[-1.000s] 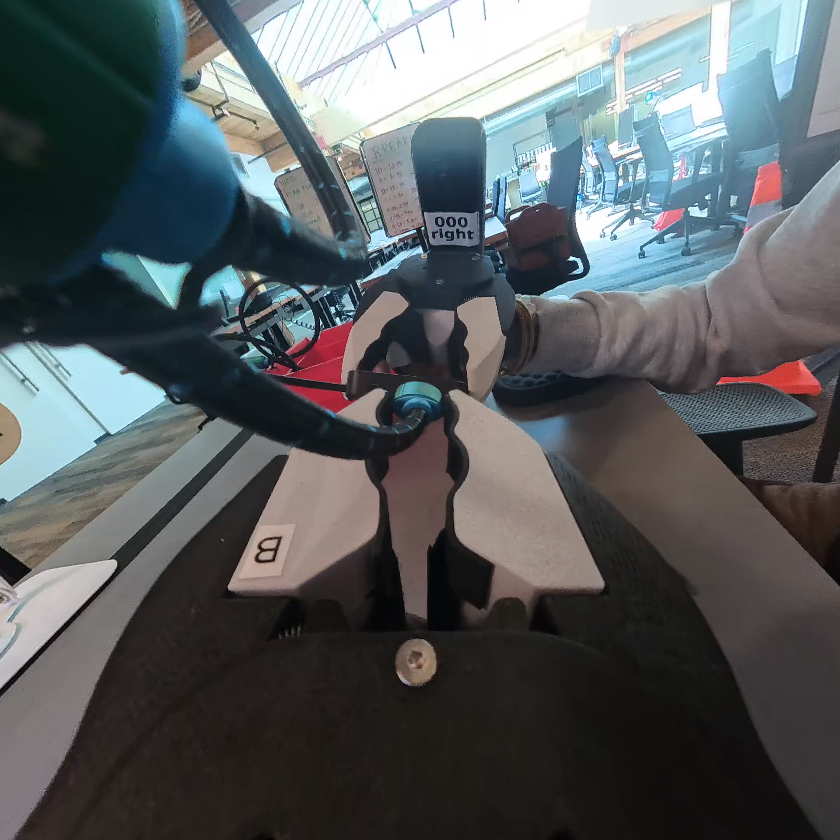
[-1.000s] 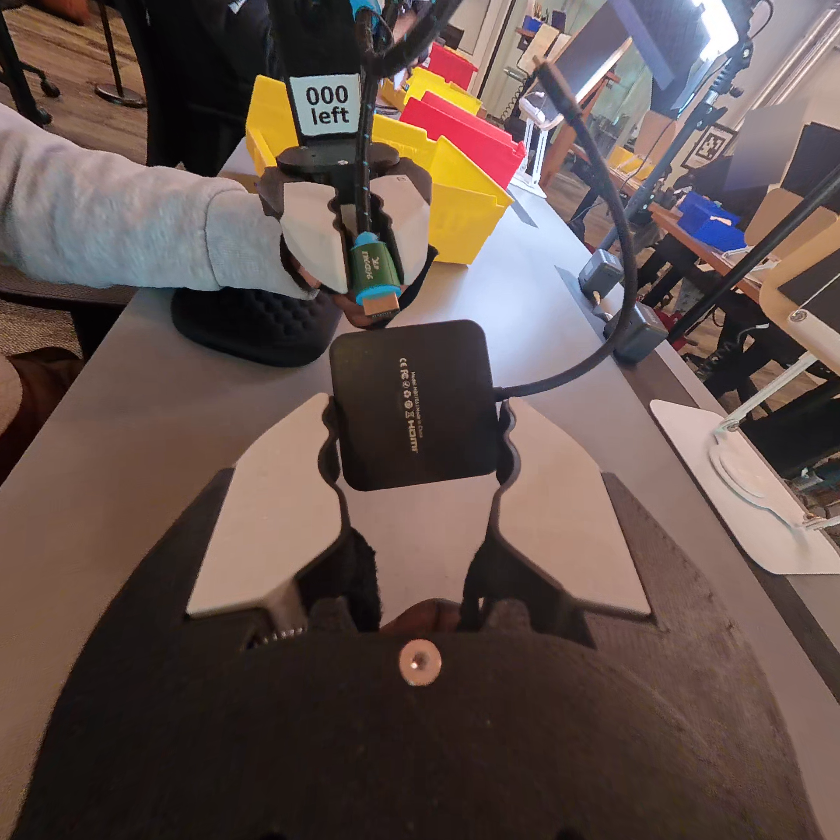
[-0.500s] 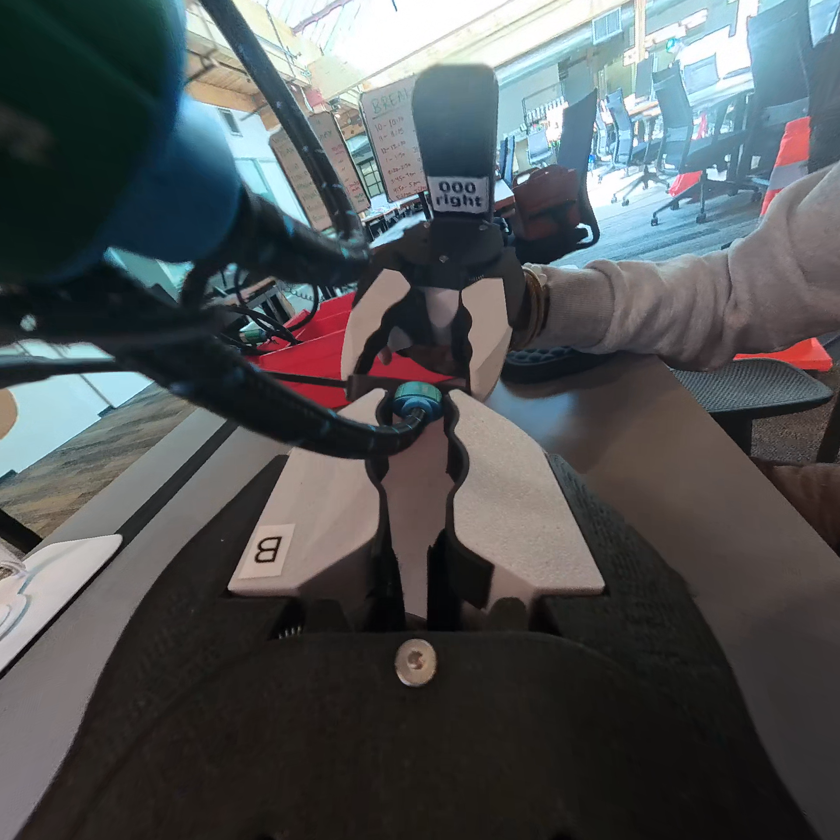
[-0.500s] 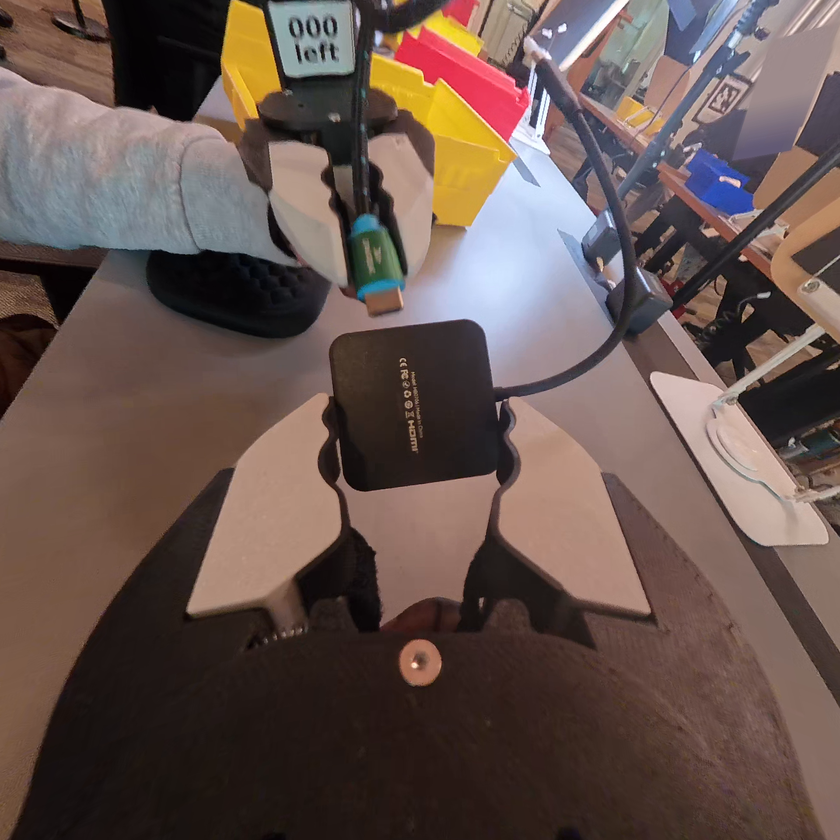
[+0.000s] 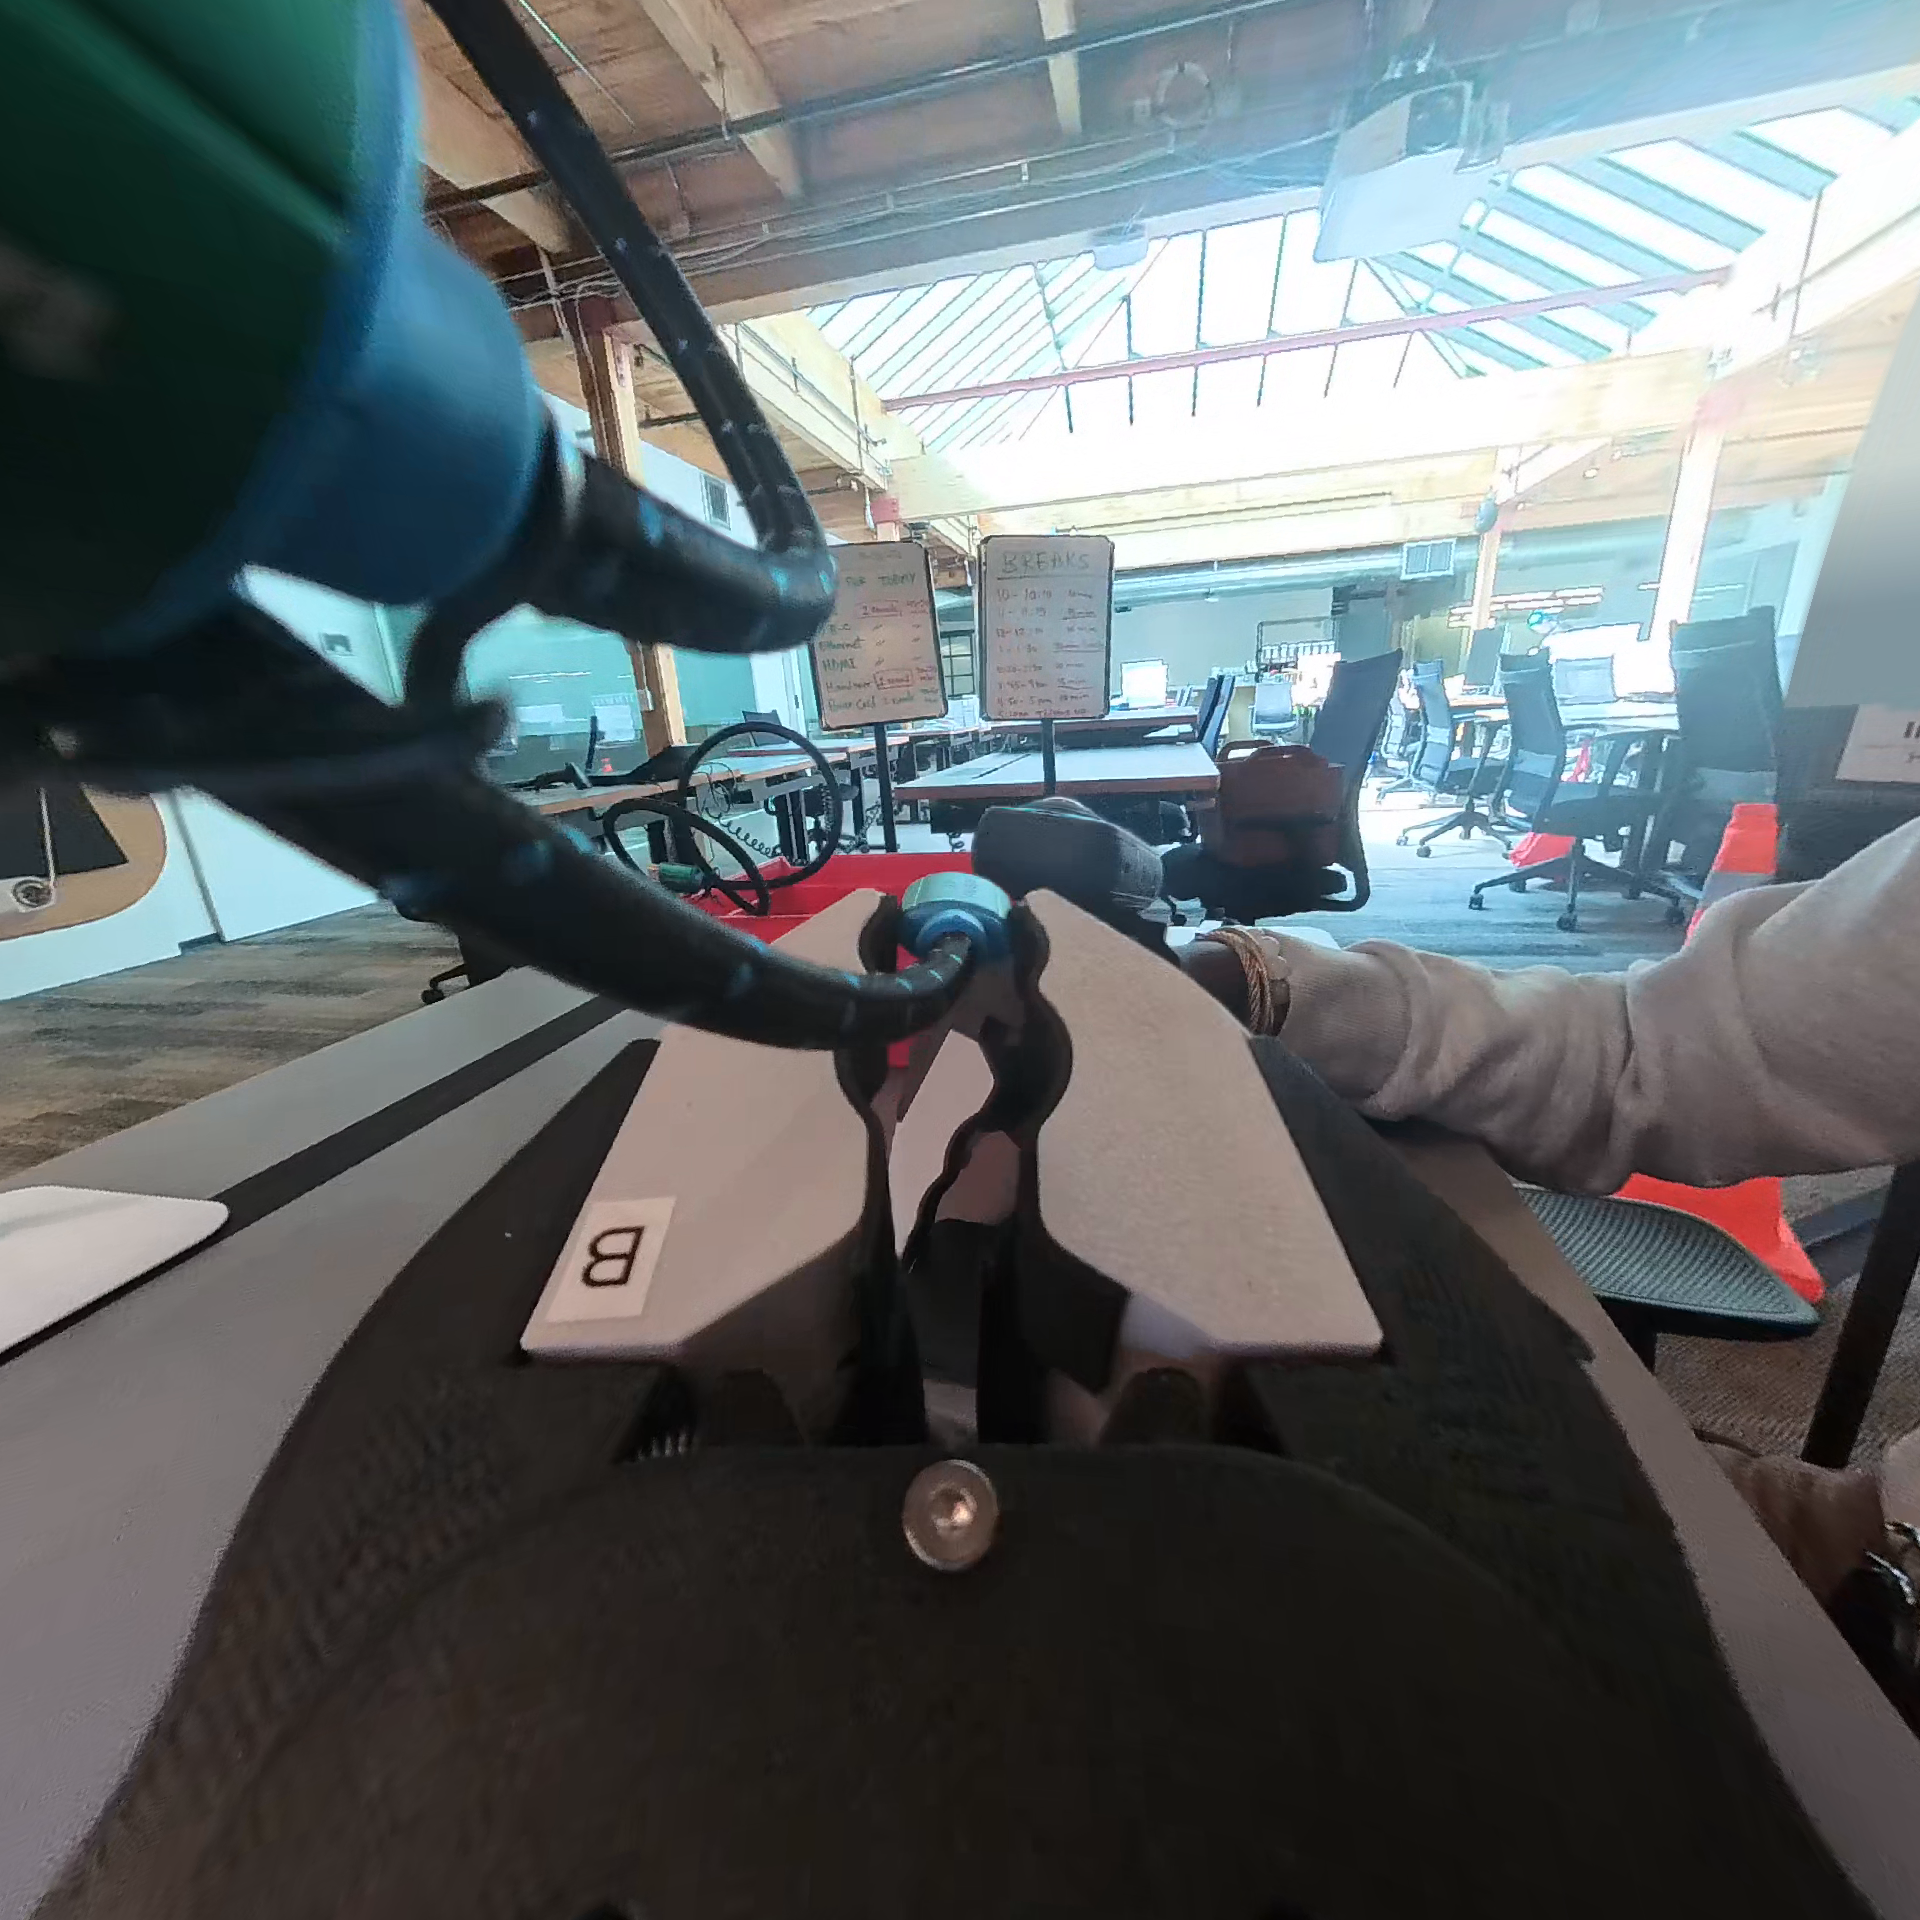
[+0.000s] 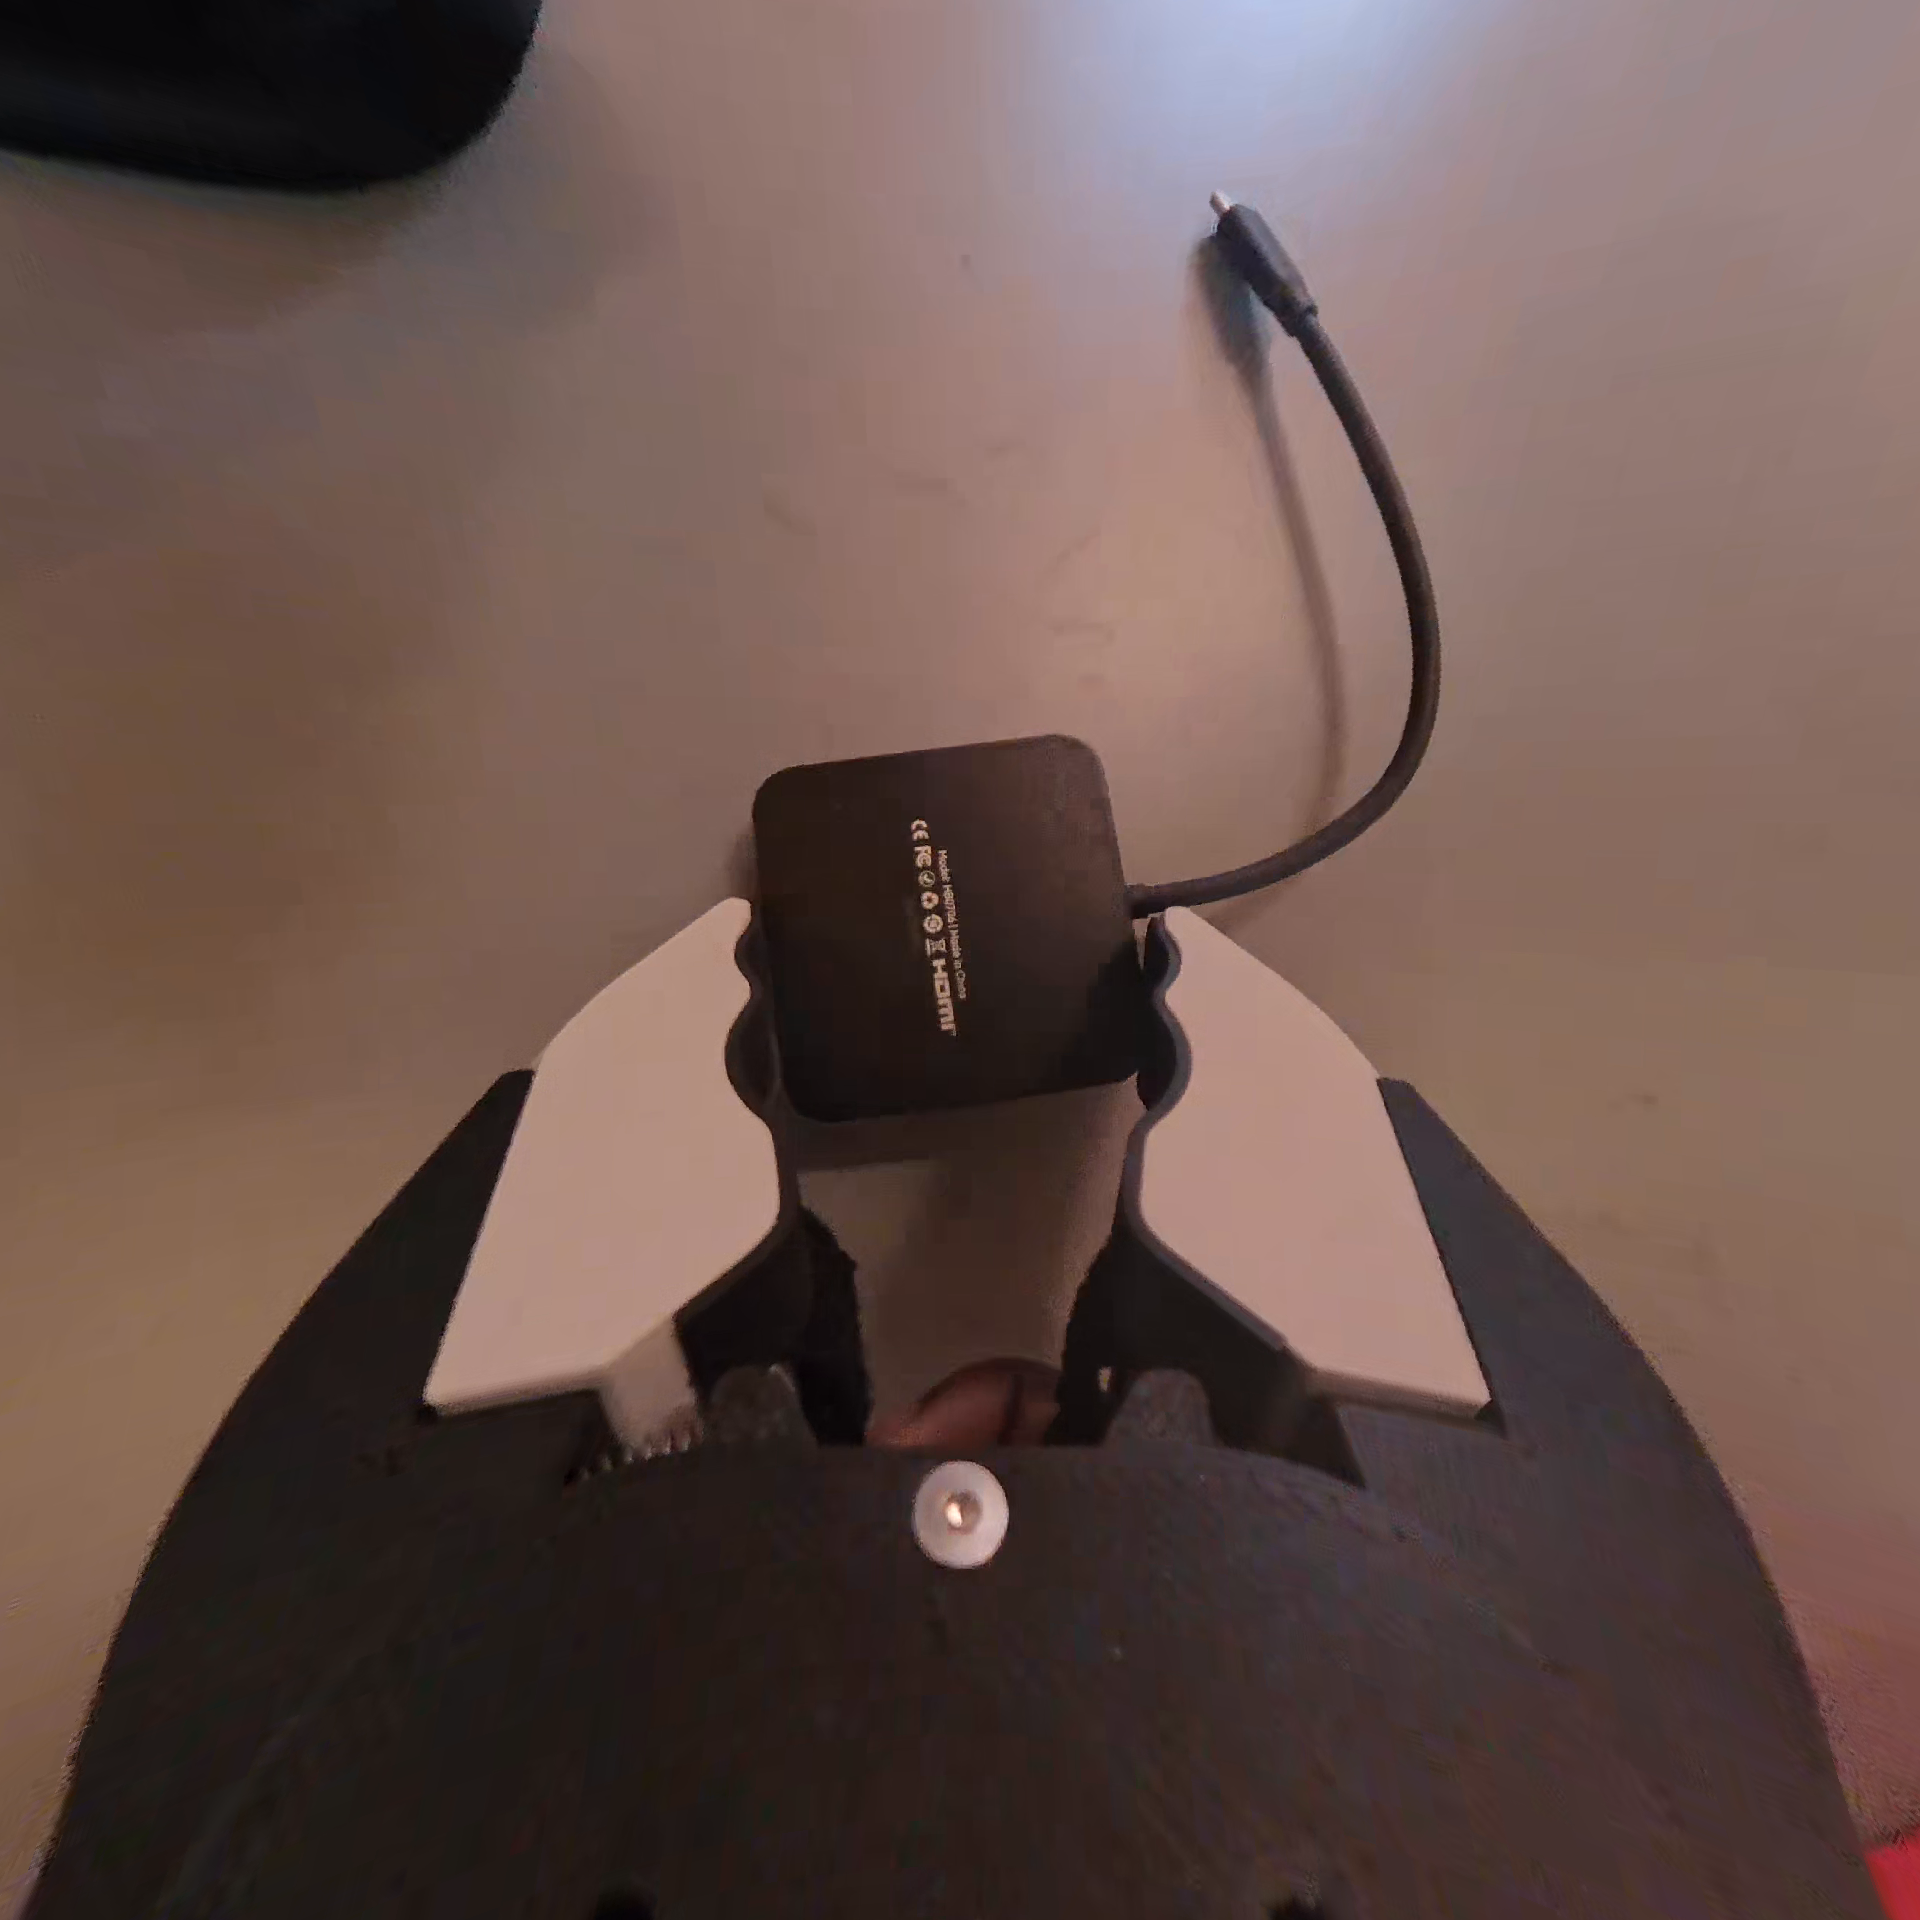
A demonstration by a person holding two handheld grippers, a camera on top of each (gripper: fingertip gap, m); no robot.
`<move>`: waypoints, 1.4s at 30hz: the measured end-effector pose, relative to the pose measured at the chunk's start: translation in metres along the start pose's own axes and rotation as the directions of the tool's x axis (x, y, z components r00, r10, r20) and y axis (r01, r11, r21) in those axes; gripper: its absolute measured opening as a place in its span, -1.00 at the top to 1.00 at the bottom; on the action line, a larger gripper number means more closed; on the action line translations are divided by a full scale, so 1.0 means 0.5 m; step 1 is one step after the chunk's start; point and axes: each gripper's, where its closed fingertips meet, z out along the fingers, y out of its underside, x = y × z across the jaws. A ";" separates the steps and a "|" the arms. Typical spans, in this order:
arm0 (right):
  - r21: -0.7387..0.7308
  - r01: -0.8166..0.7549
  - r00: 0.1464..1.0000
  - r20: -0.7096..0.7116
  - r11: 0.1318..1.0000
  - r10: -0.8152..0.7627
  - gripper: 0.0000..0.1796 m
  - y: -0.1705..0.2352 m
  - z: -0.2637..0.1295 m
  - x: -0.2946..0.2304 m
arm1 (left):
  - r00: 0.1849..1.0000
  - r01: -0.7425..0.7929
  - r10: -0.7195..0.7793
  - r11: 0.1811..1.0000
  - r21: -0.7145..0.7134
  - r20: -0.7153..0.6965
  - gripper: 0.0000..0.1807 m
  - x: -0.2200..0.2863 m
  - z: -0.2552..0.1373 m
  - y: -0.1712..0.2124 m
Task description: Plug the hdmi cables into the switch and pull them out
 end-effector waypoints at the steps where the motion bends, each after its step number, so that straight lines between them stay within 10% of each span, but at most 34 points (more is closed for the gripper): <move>1: 0.017 0.003 1.000 0.005 1.000 -0.003 0.23 -0.004 -0.002 -0.001 | 1.000 0.009 -0.009 1.000 0.004 0.001 0.78 -0.001 -0.001 -0.001; 7: 0.305 0.192 0.974 -0.177 0.933 -0.142 0.11 -0.103 -0.062 0.013 | 0.995 0.102 -0.101 0.994 0.044 -0.019 0.78 -0.005 -0.005 -0.011; 18: 0.547 0.658 0.716 -0.667 0.516 -0.207 0.38 -0.249 -0.198 -0.054 | 0.914 0.363 -0.371 0.929 -0.078 -0.165 0.78 0.025 0.013 0.035; 29: 0.444 0.765 0.608 -0.736 0.466 -0.298 0.82 -0.271 -0.163 -0.099 | 0.854 0.342 -0.418 0.900 -0.271 -0.310 0.77 0.101 0.027 0.085; 42: 0.388 0.791 0.570 -0.749 0.473 -0.338 0.86 -0.268 -0.161 -0.098 | 0.839 0.367 -0.448 0.885 -0.288 -0.307 0.77 0.101 0.026 0.088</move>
